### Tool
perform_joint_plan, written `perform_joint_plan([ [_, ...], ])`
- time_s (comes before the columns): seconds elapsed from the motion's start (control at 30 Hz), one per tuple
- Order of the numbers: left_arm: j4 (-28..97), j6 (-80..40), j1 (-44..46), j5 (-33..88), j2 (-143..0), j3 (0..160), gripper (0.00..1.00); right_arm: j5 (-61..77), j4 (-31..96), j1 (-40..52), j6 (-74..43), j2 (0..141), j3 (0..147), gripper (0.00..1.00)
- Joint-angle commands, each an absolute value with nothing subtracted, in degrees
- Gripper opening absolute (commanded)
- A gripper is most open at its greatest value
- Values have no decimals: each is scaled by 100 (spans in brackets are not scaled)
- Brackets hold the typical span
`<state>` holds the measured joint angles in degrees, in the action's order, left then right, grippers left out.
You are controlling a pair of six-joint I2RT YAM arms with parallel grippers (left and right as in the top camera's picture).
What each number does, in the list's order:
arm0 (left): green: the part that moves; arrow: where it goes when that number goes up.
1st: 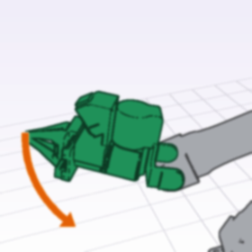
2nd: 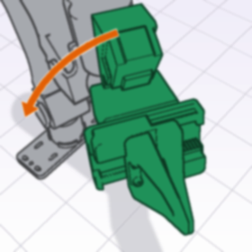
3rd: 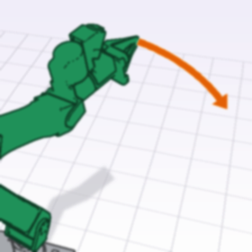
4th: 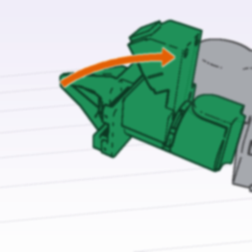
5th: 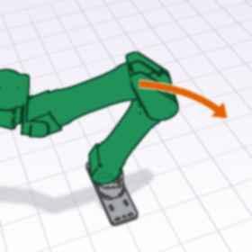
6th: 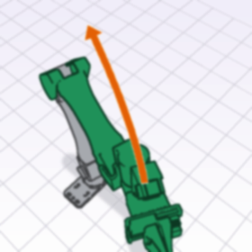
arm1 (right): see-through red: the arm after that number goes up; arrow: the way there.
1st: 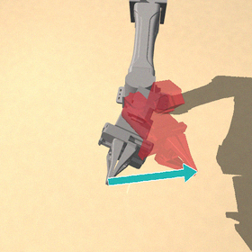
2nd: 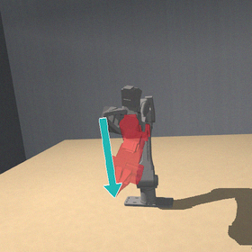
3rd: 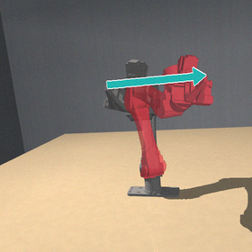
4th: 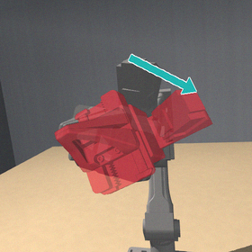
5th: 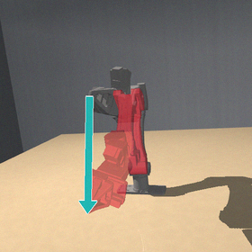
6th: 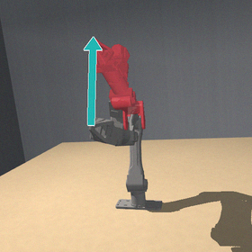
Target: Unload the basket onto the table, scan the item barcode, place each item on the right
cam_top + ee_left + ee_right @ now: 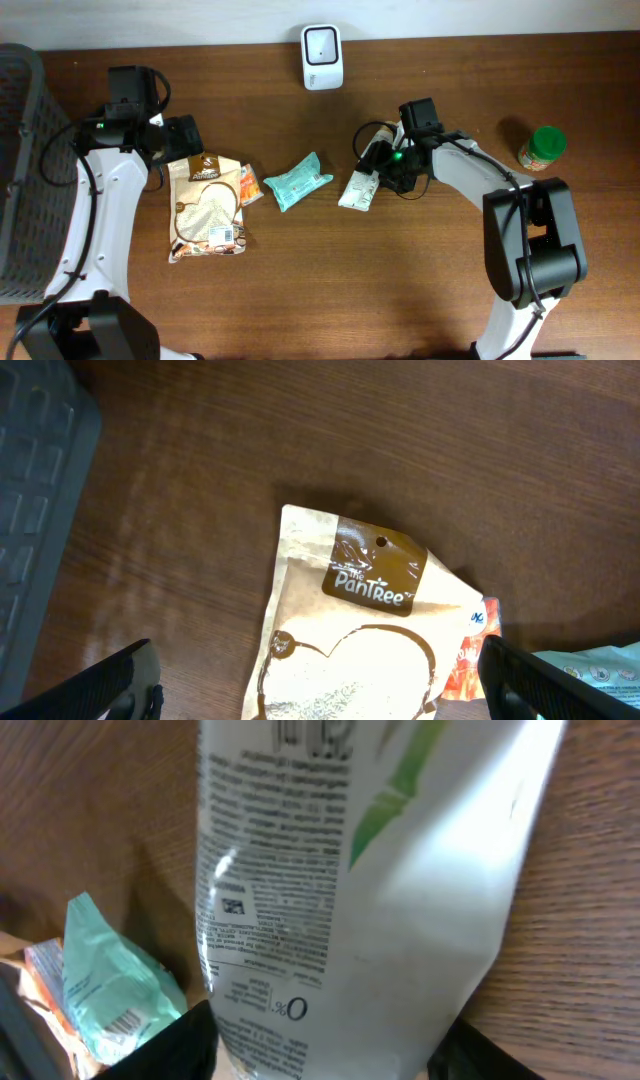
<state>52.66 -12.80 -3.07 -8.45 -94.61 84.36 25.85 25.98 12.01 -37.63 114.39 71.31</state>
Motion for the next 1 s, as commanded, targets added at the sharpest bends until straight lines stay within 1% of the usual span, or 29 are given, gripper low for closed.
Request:
perform_joint_plan([
  [0.0,5258,-1168,-316,-886,-9439,8519,99,2327,2587,1232,-3791,11592,6958,36],
  [0.1,5256,-1168,-316,-886,-9439,8519,99,2364,2591,1232,-3656,11587,6958,11],
  [0.17,5256,-1168,-316,-886,-9439,8519,99,2508,2589,1232,-3463,11574,6960,6],
  [0.2,5256,-1168,-316,-886,-9439,8519,99,2738,2561,1225,-3205,11563,6982,4],
  [0.27,5258,-1168,-316,-886,-9439,8519,99,3607,2550,1188,-2220,11544,7153,4],
  [0.33,5258,-1168,-316,-886,-9439,8519,99,4191,2788,1146,-1483,11544,7367,4],
  [0.47,5258,-1168,-316,-886,-9439,8519,99,4331,3616,1103,-117,11544,7655,4],
  [0.5,5258,-1168,-316,-886,-9439,8519,99,4289,3848,1100,290,11544,7675,5],
  [0.53,5258,-1168,-316,-886,-9439,8519,99,4106,4016,1094,467,11544,7675,11],
  [0.57,5256,-1168,-316,-886,-9439,8519,99,3837,4121,1085,469,11546,7675,21],
  [0.63,5258,-1168,-316,-886,-9439,8519,99,3288,4298,1057,464,11546,7675,26],
  [0.7,5256,-1168,-316,-886,-9439,8519,99,3120,4381,993,401,11546,7682,37],
  [0.77,5256,-1168,-316,-886,-9439,8519,99,3122,4484,882,287,11546,7723,44],
  [0.83,5256,-1168,-316,-886,-9439,8519,99,3162,4683,749,91,11546,7808,45],
  [0.97,5256,-1168,-316,-886,-9439,8519,99,4029,5046,548,58,11557,7817,46],
])
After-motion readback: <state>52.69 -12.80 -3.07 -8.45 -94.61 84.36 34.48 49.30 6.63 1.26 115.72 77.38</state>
